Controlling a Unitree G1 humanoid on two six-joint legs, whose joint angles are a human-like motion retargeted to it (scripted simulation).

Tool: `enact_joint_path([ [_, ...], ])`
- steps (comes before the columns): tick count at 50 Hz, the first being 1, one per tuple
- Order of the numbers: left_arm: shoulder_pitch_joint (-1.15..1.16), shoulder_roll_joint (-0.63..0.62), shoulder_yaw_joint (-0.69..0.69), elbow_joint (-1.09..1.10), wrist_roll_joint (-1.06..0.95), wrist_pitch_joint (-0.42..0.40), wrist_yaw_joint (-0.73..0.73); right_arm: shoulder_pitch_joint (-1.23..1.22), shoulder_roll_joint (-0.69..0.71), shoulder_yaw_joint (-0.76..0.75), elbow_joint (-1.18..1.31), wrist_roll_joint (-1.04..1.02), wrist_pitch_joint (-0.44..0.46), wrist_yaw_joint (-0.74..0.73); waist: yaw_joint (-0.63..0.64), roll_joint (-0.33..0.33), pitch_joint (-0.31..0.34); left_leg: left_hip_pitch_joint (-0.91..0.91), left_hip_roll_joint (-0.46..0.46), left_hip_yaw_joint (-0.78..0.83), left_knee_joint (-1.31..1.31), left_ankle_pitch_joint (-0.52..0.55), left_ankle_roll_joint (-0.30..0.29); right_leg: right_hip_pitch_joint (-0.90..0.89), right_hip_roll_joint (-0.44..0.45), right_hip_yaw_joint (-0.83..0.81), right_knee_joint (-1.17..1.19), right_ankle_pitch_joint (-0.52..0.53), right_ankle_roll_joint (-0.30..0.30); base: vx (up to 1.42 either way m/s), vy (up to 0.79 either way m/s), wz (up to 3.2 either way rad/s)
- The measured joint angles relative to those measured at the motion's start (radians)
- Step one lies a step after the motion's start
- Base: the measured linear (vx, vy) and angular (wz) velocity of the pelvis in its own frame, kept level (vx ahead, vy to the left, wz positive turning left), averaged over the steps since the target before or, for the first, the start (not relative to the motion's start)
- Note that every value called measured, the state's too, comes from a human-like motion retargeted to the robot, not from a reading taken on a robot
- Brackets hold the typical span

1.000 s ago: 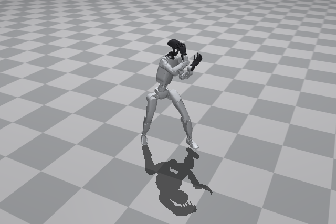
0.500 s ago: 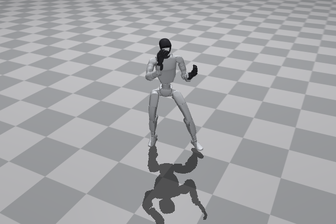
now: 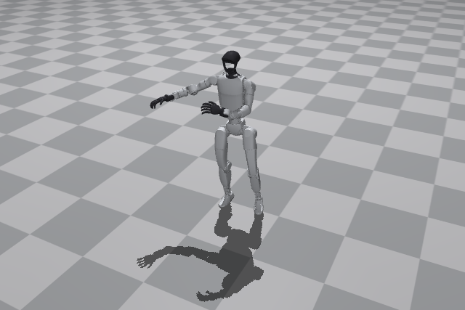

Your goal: Kungfu

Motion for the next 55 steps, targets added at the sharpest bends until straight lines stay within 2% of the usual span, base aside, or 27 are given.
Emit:
enact_joint_path([
  [5, -0.128, -0.029, -0.112, -0.042, -0.018, 0.02, 0.014, -0.123, -0.095, 0.028, 0.374, -0.206, 0.025, -0.278, 0.052, 0.007, 0.037, -0.091, -0.138, -0.137, -0.097, -0.037, 0.007, 0.038, 0.091, 0.03, -0.073, 0.029, -0.036, 0.01, -0.21, -1.3],
  [7, -0.148, -0.034, -0.123, -0.061, -0.029, 0.031, -0.024, -0.122, -0.109, 0.042, 0.449, -0.224, -0.009, -0.351, 0.085, -0.018, 0.054, -0.106, -0.168, -0.201, -0.166, 0.037, 0.035, 0.056, 0.123, 0.064, -0.084, 0.027, -0.054, 0.09, -0.31, -1.45],
  [8, -0.15, -0.035, -0.12, -0.07, -0.033, 0.037, -0.042, -0.105, -0.107, 0.039, 0.449, -0.219, -0.031, -0.358, 0.1, -0.035, 0.06, -0.113, -0.174, -0.216, -0.187, 0.108, 0.082, 0.065, 0.135, 0.084, -0.086, 0.022, -0.06, 0.14, -0.32, -1.46],
  [10, -0.153, -0.027, -0.116, -0.087, -0.046, 0.039, -0.067, -0.066, -0.102, 0.038, 0.449, -0.176, -0.091, -0.346, 0.127, -0.068, 0.068, -0.102, -0.171, -0.236, -0.228, 0.199, 0.13, 0.078, 0.169, 0.124, -0.076, 0.009, -0.063, 0.16, -0.3, -1.29],
  [12, -0.149, -0.003, -0.104, -0.097, -0.059, 0.019, -0.08, -0.044, -0.08, 0.056, 0.449, -0.119, -0.136, -0.3, 0.117, -0.108, 0.062, -0.062, -0.156, -0.214, -0.216, 0.111, 0.133, 0.059, 0.192, 0.139, -0.028, 0.007, 0.012, 0.19, -0.29, -0.88],
  [13, -0.139, 0.012, -0.091, -0.098, -0.06, 0.007, -0.081, -0.043, -0.057, 0.07, 0.449, -0.106, -0.148, -0.28, 0.103, -0.129, 0.059, -0.045, -0.152, -0.213, -0.218, 0.091, 0.128, 0.042, 0.204, 0.146, 0.012, 0.035, 0.084, 0.16, -0.64, -0.85],
  [15, -0.135, 0.059, -0.063, -0.099, -0.069, -0.032, -0.078, -0.077, 0.006, 0.108, 0.449, -0.106, -0.165, -0.26, 0.085, -0.15, 0.055, -0.085, -0.017, -0.26, -0.148, 0.038, 0.026, -0.062, 0.349, 0.029, 0.166, 0.085, 0.167, -0.13, -1.53, -1.16],
  [17, -0.136, 0.071, -0.055, -0.091, -0.086, -0.045, -0.065, -0.105, 0.037, 0.162, 0.447, -0.146, -0.176, -0.253, 0.123, -0.104, 0.051, -0.124, 0.126, -0.229, -0.103, 0.029, -0.031, -0.239, 0.445, -0.194, 0.4, 0.115, 0.167, -0.52, -1.38, -2.08],
  [20, -0.133, 0.06, -0.044, -0.071, -0.116, -0.027, -0.1, -0.118, 0.065, 0.217, 0.423, -0.223, -0.127, -0.249, 0.16, -0.042, 0.028, -0.155, 0.269, -0.18, -0.061, 0.007, -0.014, -0.507, 0.317, -0.366, 0.881, 0.122, 0.167, -0.2, 0.25, -1.77],
  [23, -0.106, 0.038, -0.045, -0.053, -0.132, -0.018, -0.131, -0.091, 0.115, 0.193, 0.409, -0.292, -0.085, -0.231, 0.082, 0.098, 0.01, -0.179, 0.313, -0.226, -0.096, -0.009, 0.095, -0.717, 0.117, -0.368, 1.225, 0.112, 0.167, 0.21, 0.72, 0.47],
  [25, -0.071, 0.006, -0.056, -0.04, -0.129, -0.027, -0.129, -0.053, 0.132, 0.187, 0.412, -0.317, -0.085, -0.215, -0.022, 0.229, 0.012, -0.177, 0.292, -0.286, -0.14, -0.019, 0.182, -0.784, -0.091, -0.247, 1.269, 0.182, 0.167, 0.26, 0.86, 2.22],
  [27, -0.041, -0.023, -0.073, -0.035, -0.119, -0.038, -0.119, -0.027, 0.135, 0.174, 0.425, -0.328, -0.065, -0.226, -0.123, 0.316, 0.069, -0.189, 0.271, -0.343, -0.126, -0.029, 0.23, -0.792, -0.354, -0.153, 1.143, 0.328, 0.021, 0.14, 0.29, 2.56],
  [28, -0.027, -0.031, -0.081, -0.032, -0.112, -0.041, -0.116, -0.018, 0.139, 0.159, 0.434, -0.338, -0.045, -0.241, -0.168, 0.355, 0.098, -0.199, 0.276, -0.374, -0.126, -0.03, 0.24, -0.782, -0.442, -0.123, 1.016, 0.427, -0.065, 0.06, 0.03, 2.04],
  [30, 0.004, -0.038, -0.088, -0.025, -0.097, -0.049, -0.116, -0.002, 0.153, 0.12, 0.449, -0.36, 0.001, -0.287, -0.23, 0.411, 0.147, -0.205, 0.286, -0.424, -0.127, -0.035, 0.25, -0.75, -0.538, -0.043, 0.68, 0.641, -0.223, 0.02, -0.02, 1.34],
  [32, 0.048, -0.038, -0.084, -0.01, -0.08, -0.056, -0.118, 0.025, 0.175, 0.081, 0.449, -0.356, 0.042, -0.331, -0.266, 0.431, 0.184, -0.178, 0.282, -0.47, -0.125, -0.054, 0.252, -0.737, -0.576, 0.079, 0.426, 0.691, -0.321, 0.06, 0.0, 0.46],
  [33, 0.072, -0.032, -0.075, -0.001, -0.071, -0.059, -0.116, 0.032, 0.189, 0.065, 0.449, -0.353, 0.053, -0.356, -0.266, 0.435, 0.186, -0.171, 0.279, -0.466, -0.129, -0.06, 0.261, -0.742, -0.568, 0.131, 0.297, 0.691, -0.347, 0.06, 0.04, -0.37],
  [35, 0.127, -0.012, -0.063, 0.022, -0.06, -0.067, -0.109, 0.053, 0.224, 0.054, 0.449, -0.353, 0.057, -0.391, -0.271, 0.482, 0.188, -0.201, 0.322, -0.499, -0.128, -0.07, 0.265, -0.712, -0.467, 0.257, 0.12, 0.691, -0.337, 0.1, -0.08, -0.62],
  [36, 0.157, -0.004, -0.055, 0.033, -0.055, -0.069, -0.11, 0.07, 0.238, 0.054, 0.449, -0.354, 0.06, -0.394, -0.275, 0.477, 0.191, -0.206, 0.322, -0.508, -0.105, -0.088, 0.269, -0.69, -0.44, 0.272, 0.084, 0.691, -0.226, 0.15, -0.3, -0.32],
  [37, 0.185, 0.002, -0.047, 0.044, -0.051, -0.071, -0.113, 0.087, 0.25, 0.052, 0.449, -0.356, 0.065, -0.395, -0.271, 0.466, 0.19, -0.207, 0.318, -0.504, -0.082, -0.106, 0.277, -0.68, -0.432, 0.241, 0.066, 0.68, -0.146, 0.14, -0.37, -0.29],
  [38, 0.208, 0.005, -0.036, 0.055, -0.046, -0.073, -0.119, 0.102, 0.261, 0.049, 0.449, -0.358, 0.075, -0.391, -0.251, 0.44, 0.182, -0.2, 0.308, -0.472, -0.064, -0.125, 0.289, -0.693, -0.461, 0.119, 0.084, 0.647, -0.131, 0.06, -0.3, -0.54],
  [39, 0.224, 0.009, -0.024, 0.071, -0.04, -0.073, -0.126, 0.115, 0.277, 0.042, 0.449, -0.361, 0.087, -0.383, -0.234, 0.421, 0.172, -0.203, 0.305, -0.449, -0.053, -0.137, 0.294, -0.715, -0.481, 0.01, 0.15, 0.606, -0.18, -0.03, -0.23, -0.71],
  [40, 0.237, 0.013, -0.013, 0.09, -0.034, -0.072, -0.133, 0.126, 0.296, 0.034, 0.449, -0.365, 0.101, -0.375, -0.219, 0.405, 0.162, -0.21, 0.305, -0.431, -0.048, -0.146, 0.294, -0.743, -0.496, -0.094, 0.24, 0.56, -0.261, -0.06, -0.25, -0.43],
  [42, 0.262, 0.027, 0.02, 0.135, -0.025, -0.066, -0.151, 0.158, 0.344, 0.022, 0.449, -0.377, 0.117, -0.361, -0.226, 0.37, 0.154, -0.219, 0.292, -0.431, -0.034, -0.159, 0.278, -0.76, -0.447, -0.11, 0.416, 0.54, -0.281, 0.02, -0.38, 0.13],
  [45, 0.318, 0.031, 0.093, 0.204, -0.008, -0.054, -0.181, 0.226, 0.413, 0.015, 0.449, -0.399, 0.108, -0.362, -0.236, 0.277, 0.122, -0.176, 0.247, -0.384, -0.042, -0.178, 0.253, -0.706, -0.346, -0.077, 0.556, 0.581, -0.085, 0.17, -0.4, 0.4],
  [47, 0.365, 0.026, 0.148, 0.242, 0.005, -0.049, -0.197, 0.283, 0.455, 0.014, 0.449, -0.412, 0.109, -0.369, -0.205, 0.191, 0.083, -0.117, 0.197, -0.334, -0.059, -0.188, 0.234, -0.661, -0.295, -0.093, 0.566, 0.549, -0.005, 0.3, -0.41, -0.15],
  [52, 0.493, 0.036, 0.217, 0.319, 0.019, -0.06, -0.161, 0.411, 0.528, -0.013, 0.449, -0.442, 0.127, -0.355, -0.098, 0.011, -0.022, 0.02, 0.066, -0.173, -0.123, -0.214, 0.194, -0.578, -0.281, -0.124, 0.429, 0.4, -0.026, 0.38, -0.5, -0.47],
  [55, 0.541, 0.028, 0.258, 0.377, 0.036, -0.053, -0.127, 0.418, 0.539, -0.024, 0.449, -0.448, 0.12, -0.349, -0.098, 0.002, -0.021, 0.07, 0.023, -0.144, -0.152, -0.226, 0.18, -0.526, -0.24, -0.07, 0.302, 0.357, -0.09, 0.15, -0.54, -0.18],
])
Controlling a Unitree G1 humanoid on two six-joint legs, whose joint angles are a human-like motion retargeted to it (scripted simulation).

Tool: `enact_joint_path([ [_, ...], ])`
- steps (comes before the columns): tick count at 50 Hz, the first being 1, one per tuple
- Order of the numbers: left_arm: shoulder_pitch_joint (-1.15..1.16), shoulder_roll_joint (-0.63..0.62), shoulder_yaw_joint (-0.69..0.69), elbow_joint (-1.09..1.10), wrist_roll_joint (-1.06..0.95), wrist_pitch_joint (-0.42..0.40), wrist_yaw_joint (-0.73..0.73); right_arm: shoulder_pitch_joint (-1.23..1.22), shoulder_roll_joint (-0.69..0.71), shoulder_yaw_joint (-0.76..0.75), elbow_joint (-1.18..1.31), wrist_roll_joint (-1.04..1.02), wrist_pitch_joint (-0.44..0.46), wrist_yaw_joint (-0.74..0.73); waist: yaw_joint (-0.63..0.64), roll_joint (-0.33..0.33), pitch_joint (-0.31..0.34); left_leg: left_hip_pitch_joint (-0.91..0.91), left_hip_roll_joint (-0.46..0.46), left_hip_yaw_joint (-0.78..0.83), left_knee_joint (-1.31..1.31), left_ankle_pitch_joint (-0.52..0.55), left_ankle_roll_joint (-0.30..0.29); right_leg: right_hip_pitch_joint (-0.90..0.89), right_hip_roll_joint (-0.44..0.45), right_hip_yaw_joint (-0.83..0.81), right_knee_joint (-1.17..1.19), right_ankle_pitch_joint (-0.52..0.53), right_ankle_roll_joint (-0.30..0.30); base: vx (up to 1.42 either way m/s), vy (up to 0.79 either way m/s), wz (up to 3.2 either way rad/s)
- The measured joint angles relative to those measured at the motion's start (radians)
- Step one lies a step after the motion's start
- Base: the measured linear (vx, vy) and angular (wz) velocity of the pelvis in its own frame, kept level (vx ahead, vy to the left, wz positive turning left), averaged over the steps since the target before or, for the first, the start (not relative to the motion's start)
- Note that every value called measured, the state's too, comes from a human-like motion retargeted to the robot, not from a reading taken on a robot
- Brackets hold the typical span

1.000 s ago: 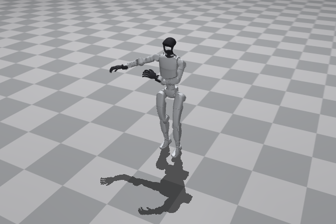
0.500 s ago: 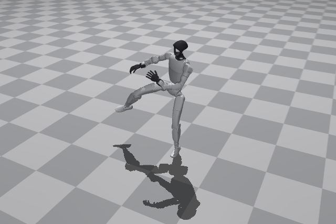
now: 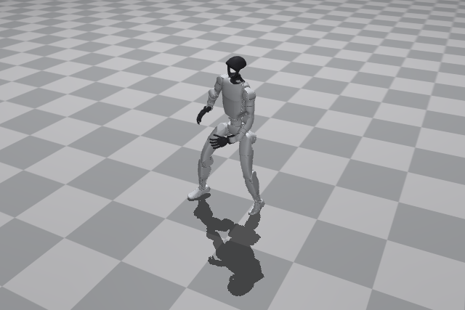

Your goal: Kungfu

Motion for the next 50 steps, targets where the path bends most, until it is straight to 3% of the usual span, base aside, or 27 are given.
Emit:
enact_joint_path([
  [6, -0.007, -0.043, 0.047, 0.158, -0.012, 0.042, 0.064, -0.114, 0.011, 0.023, -0.009, 0.086, -0.024, -0.013, -0.065, 0.096, 0.044, 0.095, 0.025, 0.075, -0.042, -0.04, -0.067, 0.073, 0.016, -0.13, -0.175, -0.184, -0.173, 0.02, -0.47, -0.46],
  [7, -0.016, -0.048, 0.053, 0.183, -0.013, 0.044, 0.07, -0.135, 0.017, 0.029, -0.011, 0.107, -0.033, -0.013, -0.07, 0.1, 0.049, 0.112, 0.023, 0.091, -0.045, -0.049, -0.083, 0.081, 0.01, -0.161, -0.192, -0.175, -0.158, 0.22, -0.9, -0.73],
  [8, -0.022, -0.051, 0.054, 0.204, -0.012, 0.042, 0.076, -0.151, 0.022, 0.033, -0.015, 0.127, -0.043, -0.017, -0.071, 0.089, 0.053, 0.137, 0.002, 0.11, -0.046, -0.058, -0.097, 0.096, -0.016, -0.203, -0.217, -0.125, -0.082, 0.29, -0.94, -0.65],
  [10, -0.031, -0.061, 0.036, 0.245, 0.008, 0.032, 0.102, -0.166, 0.033, 0.025, -0.028, 0.169, -0.055, -0.035, -0.061, 0.087, 0.062, 0.178, -0.025, 0.114, -0.055, -0.067, -0.129, 0.075, -0.027, -0.139, -0.226, -0.022, 0.038, 0.23, -0.66, -0.59],
  [11, -0.049, -0.08, 0.024, 0.267, 0.034, 0.031, 0.128, -0.182, 0.035, 0.007, -0.037, 0.197, -0.059, -0.038, -0.03, 0.098, 0.052, 0.164, -0.024, 0.121, -0.061, -0.064, -0.149, -0.003, -0.006, -0.057, -0.162, -0.056, 0.049, 0.0, -0.48, -0.85],
  [12, -0.07, -0.101, 0.019, 0.287, 0.057, 0.032, 0.155, -0.208, 0.037, -0.005, -0.048, 0.227, -0.063, -0.037, -0.007, 0.108, 0.052, 0.157, -0.024, 0.131, -0.071, -0.059, -0.166, -0.071, 0.006, -0.008, -0.107, -0.084, 0.055, -0.2, -0.57, -1.11],
  [15, -0.178, -0.183, 0.029, 0.355, 0.078, 0.057, 0.237, -0.357, 0.048, 0.014, -0.086, 0.353, -0.084, 0.015, -0.027, 0.138, 0.14, 0.182, -0.049, 0.162, -0.127, -0.033, -0.196, -0.161, -0.024, -0.054, -0.009, -0.138, 0.032, -0.3, -0.46, -0.66],
  [17, -0.28, -0.204, -0.014, 0.436, 0.011, 0.07, 0.246, -0.424, 0.07, 0.023, -0.117, 0.456, -0.098, 0.103, -0.095, 0.211, 0.181, 0.16, -0.016, 0.113, -0.138, -0.019, -0.212, -0.211, 0.013, -0.017, 0.057, -0.185, 0.017, -0.07, -0.43, 0.66],
  [20, -0.453, -0.194, -0.05, 0.561, -0.014, 0.062, 0.194, -0.492, 0.11, 0.021, -0.17, 0.608, -0.145, 0.306, -0.154, 0.293, 0.209, 0.097, 0.019, 0.039, -0.153, -0.003, -0.243, -0.277, 0.018, -0.026, 0.085, -0.208, 0.007, -0.14, -0.32, 0.73],
  [24, -0.671, -0.164, -0.109, 0.601, 0.19, 0.114, 0.243, -0.59, 0.123, 0.098, -0.261, 0.815, -0.139, 0.642, -0.161, 0.32, 0.27, 0.087, 0.023, 0.101, -0.205, 0.012, -0.284, -0.358, 0.016, -0.025, 0.126, -0.234, 0.0, -0.2, -0.15, -0.06],
  [27, -0.771, -0.15, -0.155, 0.585, 0.35, 0.141, 0.31, -0.636, 0.122, 0.167, -0.344, 0.835, -0.125, 0.795, -0.17, 0.364, 0.3, 0.081, 0.035, 0.143, -0.234, 0.0, -0.288, -0.398, 0.026, -0.033, 0.137, -0.241, -0.006, -0.06, -0.05, -0.15],
  [32, -0.861, -0.127, -0.192, 0.544, 0.552, 0.102, 0.373, -0.694, 0.12, 0.269, -0.488, 0.764, -0.168, 0.837, -0.183, 0.407, 0.351, 0.062, 0.042, 0.192, -0.252, -0.016, -0.298, -0.443, 0.033, -0.034, 0.143, -0.24, -0.011, -0.08, 0.01, -0.03],
  [35, -0.858, -0.133, -0.186, 0.519, 0.668, 0.143, 0.357, -0.705, 0.121, 0.295, -0.529, 0.75, -0.172, 0.8, -0.177, 0.428, 0.365, 0.051, 0.044, 0.186, -0.249, -0.015, -0.311, -0.449, 0.031, -0.031, 0.138, -0.235, -0.012, -0.07, 0.05, 0.11],
  [40, -0.74, -0.101, -0.219, 0.368, 0.596, 0.15, 0.359, -0.685, 0.119, 0.387, -0.606, 0.966, -0.19, 0.948, -0.158, 0.448, 0.363, 0.058, 0.029, 0.196, -0.26, -0.008, -0.308, -0.439, 0.009, -0.028, 0.13, -0.229, -0.004, -0.03, 0.09, 0.12],
  [43, -0.617, -0.033, -0.25, 0.176, 0.543, 0.21, 0.309, -0.653, 0.109, 0.481, -0.725, 1.044, -0.145, 1.018, -0.152, 0.459, 0.356, 0.068, 0.018, 0.198, -0.266, -0.013, -0.3, -0.424, -0.008, -0.031, 0.121, -0.221, 0.006, 0.02, 0.13, 0.05],
  [47, -0.394, 0.107, -0.283, -0.186, 0.463, 0.345, 0.187, -0.588, 0.141, 0.602, -0.918, 1.197, -0.073, 1.093, -0.13, 0.471, 0.339, 0.078, -0.001, 0.189, -0.262, -0.027, -0.286, -0.401, -0.031, -0.035, 0.102, -0.204, 0.021, 0.05, 0.17, -0.02],
  [50, -0.18, 0.234, -0.313, -0.505, 0.377, 0.498, 0.125, -0.525, 0.175, 0.698, -1.095, 1.33, -0.003, 1.095, -0.099, 0.478, 0.325, 0.088, -0.019, 0.184, -0.259, -0.035, -0.272, -0.38, -0.049, -0.04, 0.083, -0.186, 0.033, 0.05, 0.19, -0.06],
])
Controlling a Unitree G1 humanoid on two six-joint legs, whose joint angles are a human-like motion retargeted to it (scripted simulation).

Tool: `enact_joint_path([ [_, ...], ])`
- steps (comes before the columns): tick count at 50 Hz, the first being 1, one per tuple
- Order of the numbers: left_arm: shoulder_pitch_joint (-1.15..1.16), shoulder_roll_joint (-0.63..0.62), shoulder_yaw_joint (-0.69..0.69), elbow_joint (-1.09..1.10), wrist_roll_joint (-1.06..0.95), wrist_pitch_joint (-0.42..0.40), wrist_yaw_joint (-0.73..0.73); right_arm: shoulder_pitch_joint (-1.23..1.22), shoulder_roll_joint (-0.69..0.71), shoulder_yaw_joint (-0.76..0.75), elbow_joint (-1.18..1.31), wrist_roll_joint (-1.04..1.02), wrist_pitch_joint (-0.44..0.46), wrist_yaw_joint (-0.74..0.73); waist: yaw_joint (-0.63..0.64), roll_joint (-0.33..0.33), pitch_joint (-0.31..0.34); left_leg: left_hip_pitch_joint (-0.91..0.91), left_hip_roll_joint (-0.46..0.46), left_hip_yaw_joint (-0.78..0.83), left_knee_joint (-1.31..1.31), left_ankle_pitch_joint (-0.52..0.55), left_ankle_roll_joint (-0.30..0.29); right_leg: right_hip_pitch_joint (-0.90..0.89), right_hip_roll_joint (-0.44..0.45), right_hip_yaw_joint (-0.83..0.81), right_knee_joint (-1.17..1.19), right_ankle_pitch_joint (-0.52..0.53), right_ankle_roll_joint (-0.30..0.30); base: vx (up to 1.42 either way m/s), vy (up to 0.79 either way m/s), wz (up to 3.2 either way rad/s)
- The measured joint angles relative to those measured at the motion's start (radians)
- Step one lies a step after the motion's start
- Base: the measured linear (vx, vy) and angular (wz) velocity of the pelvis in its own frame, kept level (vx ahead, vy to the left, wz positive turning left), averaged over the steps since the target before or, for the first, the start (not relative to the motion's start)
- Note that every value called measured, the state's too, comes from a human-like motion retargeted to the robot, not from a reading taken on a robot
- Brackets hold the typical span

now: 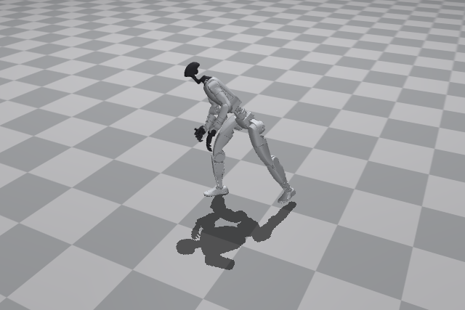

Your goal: Kungfu

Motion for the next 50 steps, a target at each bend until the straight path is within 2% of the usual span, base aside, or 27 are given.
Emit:
enact_joint_path([
  [4, 0.255, 0.127, 0.021, -0.358, 0.034, 0.117, 0.008, 0.083, 0.061, 0.099, -0.188, 0.087, 0.017, -0.086, 0.045, 0.019, -0.014, 0.014, -0.023, -0.005, 0.001, 0.001, 0.017, 0.038, -0.028, -0.016, -0.035, 0.027, 0.018, 0.06, 0.24, -0.01],
  [7, 0.387, 0.163, 0.034, -0.524, 0.145, 0.191, 0.032, 0.127, 0.098, 0.152, -0.269, 0.102, -0.04, -0.178, 0.079, 0.033, -0.023, 0.022, -0.042, -0.012, 0.005, 0.004, 0.031, 0.07, -0.05, -0.033, -0.067, 0.05, 0.033, 0.06, 0.29, -0.02],
  [10, 0.463, 0.172, 0.035, -0.614, 0.277, 0.272, 0.034, 0.134, 0.106, 0.187, -0.298, 0.1, -0.115, -0.274, 0.108, 0.044, -0.035, 0.028, -0.063, -0.014, 0.008, 0.008, 0.046, 0.1, -0.075, -0.059, -0.1, 0.074, 0.048, 0.03, 0.26, -0.06],
  [15, 0.496, 0.147, 0.031, -0.638, 0.345, 0.307, 0.025, 0.117, 0.077, 0.193, -0.282, 0.096, -0.161, -0.316, 0.116, 0.064, -0.052, 0.04, -0.074, -0.001, 0.002, 0.012, 0.061, 0.131, -0.087, -0.089, -0.137, 0.086, 0.059, 0.03, 0.15, -0.16],
  [20, 0.439, 0.085, 0.081, -0.544, 0.295, 0.271, -0.02, 0.115, 0.09, 0.126, -0.225, 0.103, -0.122, -0.242, 0.083, 0.087, -0.073, 0.04, -0.055, 0.023, 0.002, 0.023, 0.059, 0.12, -0.118, -0.191, -0.055, 0.012, -0.04, 0.05, -0.06, -0.22],
  [22, 0.401, 0.061, 0.111, -0.499, 0.261, 0.246, -0.037, 0.121, 0.103, 0.086, -0.202, 0.111, -0.103, -0.213, 0.066, 0.094, -0.086, 0.049, -0.045, 0.031, 0.003, 0.039, 0.051, 0.12, -0.124, -0.213, -0.014, -0.017, -0.061, 0.11, -0.25, -0.15],
  [26, 0.33, 0.025, 0.184, -0.428, 0.216, 0.205, -0.031, 0.134, 0.115, 0.015, -0.172, 0.119, -0.088, -0.182, 0.042, 0.083, -0.114, 0.092, -0.038, 0.049, 0.005, 0.11, 0.026, 0.12, -0.119, -0.217, 0.066, -0.069, -0.071, 0.18, -0.41, -0.36],
  [30, 0.273, -0.003, 0.287, -0.364, 0.151, 0.149, 0.041, 0.141, 0.106, -0.044, -0.162, 0.125, -0.102, -0.174, 0.008, 0.052, -0.144, 0.147, -0.025, 0.067, 0.029, 0.26, 0.018, 0.139, -0.062, -0.158, 0.112, -0.146, -0.067, 0.24, -0.62, -0.49],
  [33, 0.22, -0.015, 0.368, -0.313, 0.029, 0.1, 0.099, 0.141, 0.092, -0.078, -0.177, 0.157, -0.124, -0.178, -0.023, 0.015, -0.169, 0.167, -0.016, 0.066, 0.102, 0.437, 0.06, 0.18, 0.017, -0.098, 0.101, -0.2, -0.062, 0.31, -0.61, -0.78],
  [35, 0.164, -0.022, 0.408, -0.275, -0.074, 0.069, 0.141, 0.139, 0.08, -0.105, -0.2, 0.187, -0.139, -0.197, -0.032, -0.038, -0.188, 0.161, -0.018, 0.061, 0.192, 0.564, 0.116, 0.218, 0.058, -0.047, 0.077, -0.224, -0.063, 0.33, -0.62, -1.18],
  [38, 0.046, -0.027, 0.441, -0.21, -0.243, -0.002, 0.2, 0.124, 0.053, -0.158, -0.256, 0.248, -0.16, -0.259, -0.02, -0.134, -0.207, 0.101, -0.023, 0.053, 0.403, 0.722, 0.265, 0.291, 0.138, 0.054, 0.025, -0.241, -0.069, 0.35, -0.59, -1.83],
  [40, -0.043, -0.049, 0.448, -0.162, -0.347, -0.062, 0.252, 0.109, 0.033, -0.202, -0.303, 0.297, -0.167, -0.302, 0.003, -0.186, -0.219, 0.03, -0.063, -0.023, 0.551, 0.669, 0.251, 0.348, 0.209, 0.122, -0.018, -0.24, -0.076, 0.42, -0.44, -2.35],
  [43, -0.172, -0.126, 0.452, -0.104, -0.555, -0.217, 0.236, 0.089, 0.011, -0.29, -0.382, 0.368, -0.166, -0.333, 0.016, -0.234, -0.236, -0.102, -0.142, -0.148, 0.708, 0.502, 0.158, 0.448, 0.304, 0.191, -0.086, -0.237, -0.087, 0.48, -0.36, -2.16],
  [45, -0.251, -0.193, 0.443, -0.084, -0.784, -0.289, 0.151, 0.078, 0.003, -0.352, -0.443, 0.395, -0.162, -0.355, 0.016, -0.258, -0.243, -0.175, -0.083, -0.102, 0.767, 0.351, 0.178, 0.523, 0.36, 0.227, -0.139, -0.23, -0.094, 0.5, -0.32, -1.94],
  [47, -0.313, -0.263, 0.421, -0.086, -1.038, -0.296, 0.069, 0.072, -0.003, -0.408, -0.508, 0.409, -0.167, -0.386, 0.002, -0.274, -0.25, -0.23, 0.019, -0.022, 0.768, 0.248, 0.23, 0.598, 0.403, 0.25, -0.192, -0.22, -0.1, 0.51, -0.3, -1.82],
  [48, -0.337, -0.291, 0.408, -0.09, -1.154, -0.292, 0.04, 0.069, -0.005, -0.432, -0.541, 0.417, -0.171, -0.402, -0.005, -0.281, -0.254, -0.258, 0.045, -0.011, 0.749, 0.223, 0.236, 0.632, 0.422, 0.263, -0.215, -0.215, -0.101, 0.52, -0.26, -2.05],
  [50, -0.379, -0.33, 0.384, -0.099, -1.365, -0.278, -0.018, 0.061, -0.01, -0.47, -0.606, 0.434, -0.185, -0.443, -0.001, -0.296, -0.258, -0.314, 0.054, -0.046, 0.683, 0.193, 0.201, 0.695, 0.464, 0.305, -0.256, -0.205, -0.108, 0.54, -0.22, -2.49],
])
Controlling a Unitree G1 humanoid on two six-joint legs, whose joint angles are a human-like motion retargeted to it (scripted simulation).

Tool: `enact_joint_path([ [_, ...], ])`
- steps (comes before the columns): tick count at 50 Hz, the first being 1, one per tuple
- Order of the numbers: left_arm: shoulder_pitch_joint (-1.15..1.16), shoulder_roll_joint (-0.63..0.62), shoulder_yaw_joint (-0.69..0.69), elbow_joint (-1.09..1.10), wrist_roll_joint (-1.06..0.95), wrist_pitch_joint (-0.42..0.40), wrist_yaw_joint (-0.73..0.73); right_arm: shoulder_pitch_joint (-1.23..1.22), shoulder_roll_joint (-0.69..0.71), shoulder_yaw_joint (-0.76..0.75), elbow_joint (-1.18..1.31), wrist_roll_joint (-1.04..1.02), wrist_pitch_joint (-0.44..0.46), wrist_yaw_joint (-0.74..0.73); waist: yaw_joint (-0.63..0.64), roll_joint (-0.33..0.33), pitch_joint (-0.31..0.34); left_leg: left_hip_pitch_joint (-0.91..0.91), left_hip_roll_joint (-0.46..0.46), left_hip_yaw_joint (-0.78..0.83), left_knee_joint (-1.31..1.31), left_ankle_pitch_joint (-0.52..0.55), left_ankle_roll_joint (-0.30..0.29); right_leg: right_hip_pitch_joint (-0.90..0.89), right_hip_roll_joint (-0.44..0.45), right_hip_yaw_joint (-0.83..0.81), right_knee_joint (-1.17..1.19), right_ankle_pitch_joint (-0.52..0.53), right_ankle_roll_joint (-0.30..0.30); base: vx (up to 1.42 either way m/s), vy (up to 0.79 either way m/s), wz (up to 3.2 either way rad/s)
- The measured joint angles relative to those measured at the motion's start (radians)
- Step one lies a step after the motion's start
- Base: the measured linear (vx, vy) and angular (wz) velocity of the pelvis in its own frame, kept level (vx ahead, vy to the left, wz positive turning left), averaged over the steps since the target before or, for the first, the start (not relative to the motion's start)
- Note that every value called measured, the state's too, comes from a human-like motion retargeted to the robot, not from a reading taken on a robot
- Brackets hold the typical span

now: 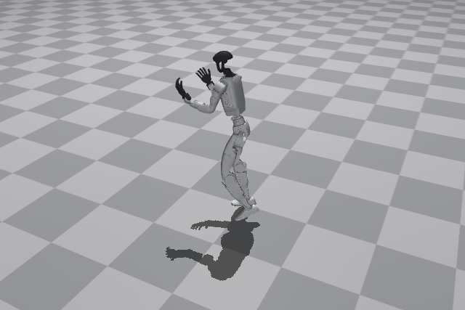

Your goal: Kungfu

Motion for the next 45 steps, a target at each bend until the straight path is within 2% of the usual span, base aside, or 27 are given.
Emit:
enact_joint_path([
  [5, -0.054, -0.054, -0.047, -0.01, -0.275, 0.109, -0.142, -0.028, -0.01, -0.032, -0.135, 0.101, -0.031, -0.062, 0.015, -0.012, 0.01, -0.067, 0.083, -0.089, -0.279, 0.005, -0.084, 0.141, 0.09, 0.134, -0.054, 0.005, -0.032, 0.56, -0.05, -2.91],
  [11, -0.06, -0.125, -0.078, -0.029, -0.47, 0.265, -0.301, -0.013, 0.023, -0.005, -0.267, 0.333, 0.015, 0.018, -0.03, -0.001, 0.017, -0.007, 0.246, -0.044, -0.66, -0.009, -0.143, 0.226, 0.123, 0.336, -0.013, -0.052, -0.036, 0.61, 0.24, -2.88],
  [13, -0.06, -0.16, -0.096, -0.039, -0.555, 0.297, -0.321, 0.002, 0.038, 0.003, -0.302, 0.381, 0.025, 0.054, -0.062, 0.018, 0.027, 0.018, 0.278, -0.041, -0.688, -0.009, -0.133, 0.237, 0.134, 0.406, 0.021, -0.079, -0.028, 0.57, 0.52, -2.44],
  [15, -0.062, -0.2, -0.113, -0.045, -0.633, 0.329, -0.338, 0.027, 0.053, 0.005, -0.336, 0.399, 0.024, 0.074, -0.099, 0.042, 0.042, 0.025, 0.3, -0.068, -0.622, -0.017, -0.099, 0.246, 0.136, 0.463, 0.051, -0.109, -0.015, 0.55, 0.63, -2.17],
  [17, -0.061, -0.238, -0.128, -0.047, -0.675, 0.358, -0.36, 0.054, 0.064, 0.002, -0.362, 0.395, 0.01, 0.065, -0.111, 0.062, 0.06, 0.054, 0.301, -0.043, -0.562, -0.017, -0.12, 0.262, 0.123, 0.526, 0.066, -0.137, 0.01, 0.59, 0.82, -2.25],
  [18, -0.059, -0.257, -0.138, -0.047, -0.687, 0.367, -0.369, 0.066, 0.065, -0.002, -0.374, 0.393, -0.001, 0.054, -0.111, 0.077, 0.07, 0.079, 0.315, 0.014, -0.556, 0.044, -0.135, 0.267, 0.117, 0.551, 0.076, -0.15, 0.029, 0.66, 0.92, -1.93],
  [20, -0.042, -0.29, -0.168, -0.046, -0.701, 0.364, -0.384, 0.105, 0.055, -0.021, -0.406, 0.384, -0.034, 0.021, -0.147, 0.154, 0.1, 0.027, 0.368, -0.018, -0.446, 0.123, -0.201, 0.269, 0.125, 0.501, 0.076, -0.146, 0.086, 0.67, 0.82, -1.41],
  [23, -0.016, -0.276, -0.168, -0.058, -0.667, 0.342, -0.377, 0.176, 0.058, -0.021, -0.456, 0.335, -0.102, -0.027, -0.058, 0.117, 0.096, 0.035, 0.335, 0.05, -0.305, 0.085, -0.209, 0.218, -0.017, 0.451, 0.09, -0.093, 0.246, 0.43, 0.81, -2.07],
  [25, -0.009, -0.244, -0.169, -0.071, -0.597, 0.318, -0.378, 0.183, 0.055, -0.027, -0.469, 0.266, -0.157, -0.086, -0.031, 0.12, 0.127, 0.011, 0.334, 0.062, -0.221, 0.028, -0.194, 0.206, -0.093, 0.287, 0.069, -0.045, 0.317, 0.0, 0.74, -0.78],
  [27, 0.028, -0.196, -0.168, -0.083, -0.488, 0.27, -0.377, 0.182, 0.045, -0.024, -0.464, 0.206, -0.176, -0.134, 0.019, 0.127, 0.125, -0.009, 0.355, 0.07, -0.172, -0.003, -0.183, 0.211, -0.131, 0.095, 0.037, -0.001, 0.331, 0.15, 0.38, -0.51],
  [29, 0.074, -0.142, -0.166, -0.102, -0.372, 0.215, -0.369, 0.176, 0.033, -0.022, -0.46, 0.143, -0.178, -0.162, 0.093, 0.119, 0.088, -0.046, 0.36, 0.07, -0.146, -0.01, -0.182, 0.21, -0.177, -0.084, 0.004, 0.031, 0.331, 0.27, 0.34, -0.31],
  [33, 0.136, -0.02, -0.144, -0.153, -0.179, 0.141, -0.371, 0.121, -0.023, -0.031, -0.456, 0.014, -0.178, -0.201, 0.263, 0.064, 0.011, -0.121, 0.29, 0.025, -0.151, 0.008, -0.174, 0.251, -0.273, -0.381, -0.081, 0.068, 0.331, 0.07, 0.2, 0.78],
  [37, 0.174, 0.128, -0.062, -0.174, -0.055, 0.129, -0.353, -0.013, -0.104, -0.01, -0.398, -0.141, -0.147, -0.249, 0.448, -0.01, -0.052, -0.207, 0.266, -0.062, -0.182, 0.064, -0.19, 0.287, -0.249, -0.485, -0.13, 0.07, 0.331, 0.04, -0.08, 1.42],
  [40, 0.207, 0.257, 0.011, -0.17, 0.039, 0.143, -0.31, -0.14, -0.202, -0.016, -0.274, -0.236, -0.113, -0.289, 0.586, -0.097, -0.109, -0.277, 0.205, -0.125, -0.211, 0.099, -0.191, 0.302, -0.236, -0.524, -0.145, 0.051, 0.331, 0.1, -0.13, 2.05],
  [43, 0.251, 0.409, 0.129, -0.136, 0.211, 0.138, -0.226, -0.294, -0.301, -0.041, -0.059, -0.31, -0.066, -0.303, 0.697, -0.193, -0.089, -0.303, 0.114, -0.156, -0.244, 0.13, -0.178, 0.347, -0.264, -0.613, -0.163, 0.026, 0.331, -0.04, -0.19, 2.21],
  [45, 0.298, 0.518, 0.229, -0.072, 0.375, 0.075, -0.105, -0.413, -0.357, -0.045, 0.141, -0.42, -0.071, -0.282, 0.754, -0.237, -0.06, -0.31, 0.077, -0.173, -0.266, 0.152, -0.177, 0.372, -0.259, -0.649, -0.173, 0.011, 0.331, -0.11, -0.31, 1.82],
])
